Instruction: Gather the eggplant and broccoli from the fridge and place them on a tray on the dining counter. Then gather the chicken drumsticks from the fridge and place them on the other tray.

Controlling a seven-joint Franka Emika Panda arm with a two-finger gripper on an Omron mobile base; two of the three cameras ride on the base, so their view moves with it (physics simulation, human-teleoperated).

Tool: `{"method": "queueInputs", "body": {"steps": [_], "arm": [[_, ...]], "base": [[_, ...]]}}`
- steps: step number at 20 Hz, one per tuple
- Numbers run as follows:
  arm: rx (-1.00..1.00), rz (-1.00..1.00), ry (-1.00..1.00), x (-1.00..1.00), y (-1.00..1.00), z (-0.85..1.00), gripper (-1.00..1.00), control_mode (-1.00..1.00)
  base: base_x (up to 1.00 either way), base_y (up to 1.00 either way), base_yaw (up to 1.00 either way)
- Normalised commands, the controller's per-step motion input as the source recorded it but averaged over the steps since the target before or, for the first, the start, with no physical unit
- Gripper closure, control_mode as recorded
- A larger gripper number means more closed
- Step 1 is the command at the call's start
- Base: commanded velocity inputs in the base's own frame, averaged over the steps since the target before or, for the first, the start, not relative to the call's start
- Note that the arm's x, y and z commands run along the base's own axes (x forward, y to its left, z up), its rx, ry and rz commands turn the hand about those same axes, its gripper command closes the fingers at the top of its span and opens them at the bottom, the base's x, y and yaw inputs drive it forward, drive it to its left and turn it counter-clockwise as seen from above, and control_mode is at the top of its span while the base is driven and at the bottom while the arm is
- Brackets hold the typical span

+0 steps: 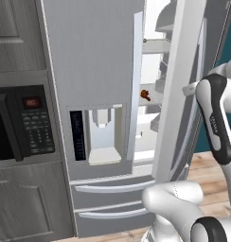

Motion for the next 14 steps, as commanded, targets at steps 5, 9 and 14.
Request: {"method": "queueInputs", "body": {"steps": [5, 9, 14], "arm": [[-0.08, 0.0, 0.1, -0.56, 0.76, 0.36, -1.0, -1.0], [-0.05, 0.0, 0.05, -0.54, 0.51, 0.11, -1.0, -1.0], [-0.03, 0.0, -0.11, -0.7, 0.41, -0.1, -1.0, -1.0]], "base": [[0.0, 0.0, 0.0], [0.0, 0.0, 0.0], [0.0, 0.0, 0.0]]}}
